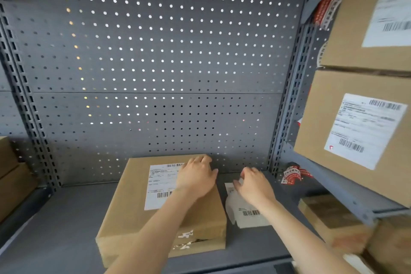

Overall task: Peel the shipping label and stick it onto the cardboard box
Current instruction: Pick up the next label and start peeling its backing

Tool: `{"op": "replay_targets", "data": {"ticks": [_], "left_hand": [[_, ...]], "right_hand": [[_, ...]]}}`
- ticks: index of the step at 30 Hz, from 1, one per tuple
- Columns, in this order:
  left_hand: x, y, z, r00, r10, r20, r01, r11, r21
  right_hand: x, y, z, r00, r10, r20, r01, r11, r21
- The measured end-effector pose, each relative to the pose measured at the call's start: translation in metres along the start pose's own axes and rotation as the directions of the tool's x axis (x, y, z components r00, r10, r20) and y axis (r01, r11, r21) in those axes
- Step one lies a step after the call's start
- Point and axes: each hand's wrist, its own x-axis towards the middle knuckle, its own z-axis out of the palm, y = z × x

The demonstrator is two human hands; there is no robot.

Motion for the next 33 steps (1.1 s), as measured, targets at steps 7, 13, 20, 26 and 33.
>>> {"op": "replay_targets", "data": {"ticks": [7, 13, 20, 26, 33], "left_hand": [[0.008, 0.012, 0.014, 0.992, 0.099, 0.077, -0.103, 0.994, 0.048], [0.006, 0.009, 0.014, 0.99, 0.13, 0.055, -0.132, 0.99, 0.04], [0.003, 0.002, 0.009, 0.992, 0.128, 0.018, -0.128, 0.992, 0.009], [0.003, -0.011, -0.007, 0.989, 0.087, -0.12, -0.098, 0.991, -0.093], [-0.018, -0.061, -0.052, 0.938, 0.066, -0.34, -0.09, 0.994, -0.056]], "right_hand": [[-0.024, 0.017, 0.01, 0.985, 0.114, 0.13, -0.117, 0.993, 0.012], [-0.033, 0.011, 0.019, 0.967, 0.152, 0.203, -0.149, 0.988, -0.028], [-0.037, 0.006, 0.011, 0.976, 0.105, 0.192, -0.112, 0.994, 0.022], [-0.027, -0.008, -0.013, 0.998, 0.05, -0.031, -0.045, 0.988, 0.147], [-0.017, -0.068, -0.021, 0.959, -0.227, -0.172, 0.261, 0.941, 0.217]]}}
